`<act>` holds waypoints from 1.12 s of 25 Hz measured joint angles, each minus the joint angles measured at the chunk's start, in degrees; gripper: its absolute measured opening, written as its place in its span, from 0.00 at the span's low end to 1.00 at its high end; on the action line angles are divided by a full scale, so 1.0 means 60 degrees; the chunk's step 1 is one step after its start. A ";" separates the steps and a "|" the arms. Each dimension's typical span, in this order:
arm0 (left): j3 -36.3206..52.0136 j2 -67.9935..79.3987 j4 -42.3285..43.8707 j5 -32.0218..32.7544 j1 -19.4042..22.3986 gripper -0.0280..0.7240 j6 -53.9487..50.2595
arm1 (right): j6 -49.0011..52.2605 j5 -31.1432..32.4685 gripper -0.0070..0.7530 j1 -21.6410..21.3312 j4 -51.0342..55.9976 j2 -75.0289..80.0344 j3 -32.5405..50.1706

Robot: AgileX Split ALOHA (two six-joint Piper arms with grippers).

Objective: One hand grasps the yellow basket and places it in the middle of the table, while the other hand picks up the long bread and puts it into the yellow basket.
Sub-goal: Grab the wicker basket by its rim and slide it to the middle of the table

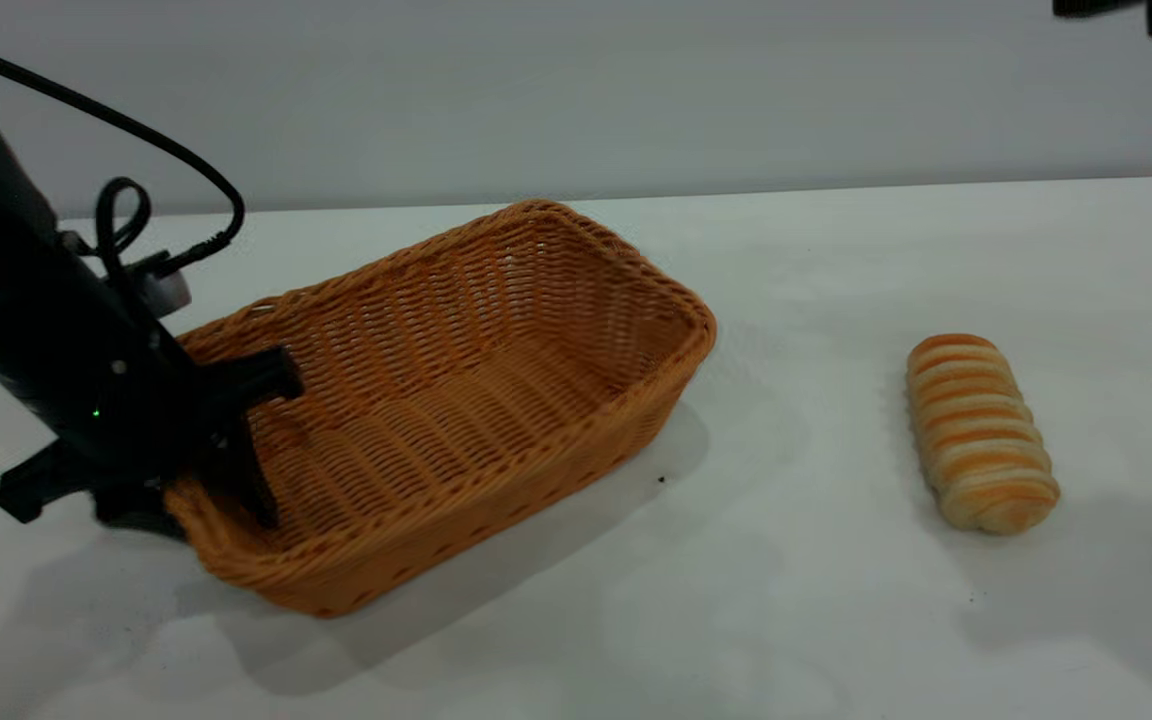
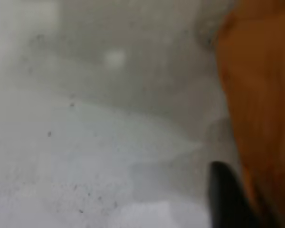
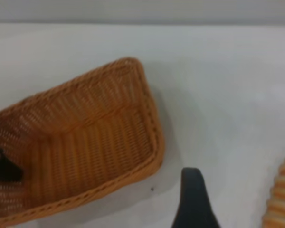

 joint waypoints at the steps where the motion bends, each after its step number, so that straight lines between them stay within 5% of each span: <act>1: -0.0158 0.0009 -0.0142 -0.0041 0.0000 0.20 -0.0095 | 0.0031 -0.0019 0.77 0.0000 -0.0009 0.0145 0.0000; 13: -0.4206 0.1254 0.0221 0.3089 -0.0010 0.18 0.3817 | 0.0105 -0.1145 0.77 0.0000 -0.0657 0.3153 -0.0775; 22: -0.5856 0.2827 0.0381 0.4233 0.0008 0.18 0.3080 | 0.0882 -0.1201 0.77 -0.0323 -0.1236 0.6186 -0.2327; 25: -0.5925 0.2906 0.0283 0.4352 0.0008 0.30 0.3061 | 0.1215 -0.1100 0.77 -0.0354 -0.1512 0.7062 -0.2792; 28: -0.6012 0.2904 0.0347 0.4812 -0.0001 0.57 0.3213 | 0.1319 -0.1088 0.77 -0.0354 -0.1584 0.7701 -0.3147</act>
